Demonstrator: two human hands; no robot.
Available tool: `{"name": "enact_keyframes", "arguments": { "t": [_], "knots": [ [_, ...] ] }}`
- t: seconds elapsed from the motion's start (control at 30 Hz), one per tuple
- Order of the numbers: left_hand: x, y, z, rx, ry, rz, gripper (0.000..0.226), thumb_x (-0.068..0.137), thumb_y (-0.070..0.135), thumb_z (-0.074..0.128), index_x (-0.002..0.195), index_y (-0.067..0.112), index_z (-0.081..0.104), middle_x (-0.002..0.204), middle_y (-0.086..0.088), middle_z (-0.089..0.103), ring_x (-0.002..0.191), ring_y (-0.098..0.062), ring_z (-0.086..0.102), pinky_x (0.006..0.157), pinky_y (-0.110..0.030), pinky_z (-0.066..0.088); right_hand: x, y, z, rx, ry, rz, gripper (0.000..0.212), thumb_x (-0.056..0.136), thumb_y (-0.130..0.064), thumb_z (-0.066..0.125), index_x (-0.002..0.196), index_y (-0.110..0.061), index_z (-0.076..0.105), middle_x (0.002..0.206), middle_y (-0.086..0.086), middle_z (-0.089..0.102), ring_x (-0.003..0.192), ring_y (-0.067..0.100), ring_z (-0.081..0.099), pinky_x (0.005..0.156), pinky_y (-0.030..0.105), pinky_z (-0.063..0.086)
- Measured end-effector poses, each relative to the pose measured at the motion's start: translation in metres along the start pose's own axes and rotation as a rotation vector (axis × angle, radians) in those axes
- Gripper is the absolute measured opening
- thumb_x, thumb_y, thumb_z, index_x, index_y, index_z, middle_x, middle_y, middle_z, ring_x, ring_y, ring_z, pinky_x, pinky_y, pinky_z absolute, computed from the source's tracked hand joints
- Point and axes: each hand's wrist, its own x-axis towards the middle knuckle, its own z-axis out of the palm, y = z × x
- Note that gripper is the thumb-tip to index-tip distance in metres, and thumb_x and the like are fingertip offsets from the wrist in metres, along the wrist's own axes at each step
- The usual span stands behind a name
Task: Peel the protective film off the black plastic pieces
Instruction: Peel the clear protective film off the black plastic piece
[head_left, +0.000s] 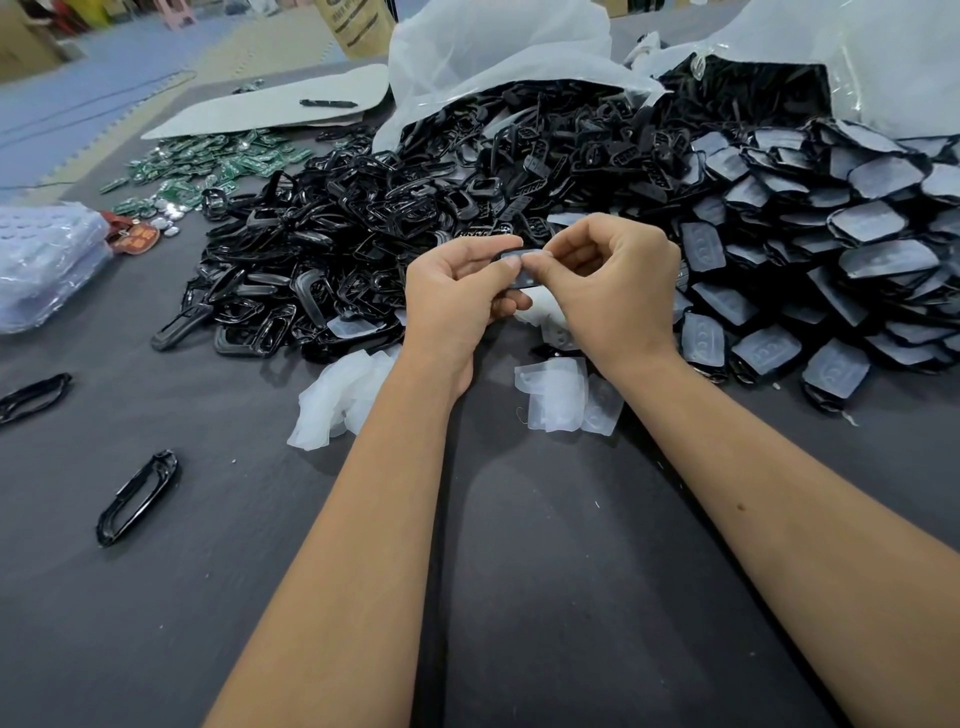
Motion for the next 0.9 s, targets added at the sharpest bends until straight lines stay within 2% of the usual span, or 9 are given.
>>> {"name": "enact_keyframes", "arguments": {
  "t": [0.2, 0.33, 0.4, 0.5, 0.57, 0.7, 0.9],
  "knots": [
    [0.001, -0.002, 0.0, 0.025, -0.004, 0.021, 0.017, 0.094, -0.007, 0.065, 0.103, 0.004, 0.074, 0.083, -0.012, 0.077, 0.054, -0.014, 0.06, 0.058, -0.02, 0.051, 0.0, 0.002, 0.0, -0.007, 0.018, 0.034, 0.027, 0.076, -0.031, 0.091, 0.082, -0.013, 0.072, 0.068, -0.008, 0.068, 0.062, 0.007, 0.063, 0.064, 0.025, 0.053],
    [0.001, -0.002, -0.001, 0.009, 0.008, 0.021, 0.017, 0.094, -0.008, 0.065, 0.104, 0.003, 0.074, 0.082, -0.011, 0.076, 0.054, -0.014, 0.059, 0.057, -0.02, 0.05, 0.003, 0.005, -0.002, 0.076, 0.006, 0.183, 0.039, 0.072, -0.036, 0.094, 0.089, -0.014, 0.066, 0.066, -0.006, 0.067, 0.058, 0.006, 0.059, 0.062, 0.026, 0.051],
    [0.001, -0.002, -0.001, 0.004, 0.014, 0.02, 0.018, 0.095, -0.008, 0.065, 0.104, 0.004, 0.074, 0.08, -0.009, 0.076, 0.054, -0.013, 0.06, 0.056, -0.02, 0.051, 0.007, 0.007, -0.004, 0.247, -0.063, 0.278, 0.031, 0.08, -0.032, 0.091, 0.089, -0.012, 0.069, 0.066, -0.006, 0.066, 0.058, 0.009, 0.057, 0.055, 0.028, 0.05],
    [0.002, -0.001, -0.001, -0.001, 0.024, 0.015, 0.018, 0.095, -0.007, 0.064, 0.105, 0.004, 0.074, 0.075, -0.006, 0.074, 0.054, -0.013, 0.062, 0.057, -0.02, 0.051, 0.011, 0.01, -0.007, 0.454, -0.136, 0.381, 0.015, 0.091, -0.022, 0.081, 0.086, -0.01, 0.073, 0.063, -0.007, 0.065, 0.055, 0.009, 0.056, 0.048, 0.023, 0.045],
    [0.002, 0.0, -0.001, -0.009, 0.022, 0.007, 0.018, 0.096, -0.007, 0.064, 0.106, 0.004, 0.074, 0.075, -0.006, 0.074, 0.056, -0.013, 0.062, 0.057, -0.02, 0.051, 0.011, 0.01, -0.009, 0.439, -0.168, 0.377, 0.009, 0.093, -0.017, 0.078, 0.085, -0.013, 0.075, 0.064, -0.007, 0.067, 0.055, 0.009, 0.059, 0.047, 0.023, 0.046],
    [0.001, 0.001, -0.001, -0.02, 0.003, -0.004, 0.019, 0.097, -0.007, 0.062, 0.104, 0.006, 0.074, 0.077, -0.006, 0.074, 0.056, -0.014, 0.061, 0.057, -0.02, 0.052, 0.009, 0.008, -0.009, 0.392, -0.199, 0.351, 0.01, 0.093, -0.014, 0.077, 0.083, -0.015, 0.075, 0.065, -0.005, 0.069, 0.055, 0.009, 0.063, 0.044, 0.026, 0.047],
    [-0.001, 0.0, -0.001, 0.005, -0.01, 0.031, 0.015, 0.094, -0.004, 0.069, 0.101, 0.007, 0.075, 0.078, -0.008, 0.074, 0.055, -0.014, 0.061, 0.057, -0.02, 0.051, 0.009, 0.006, -0.01, 0.414, -0.211, 0.359, 0.01, 0.09, -0.008, 0.08, 0.082, -0.011, 0.073, 0.057, -0.008, 0.067, 0.048, 0.006, 0.059, 0.043, 0.02, 0.044]
  ]
}}
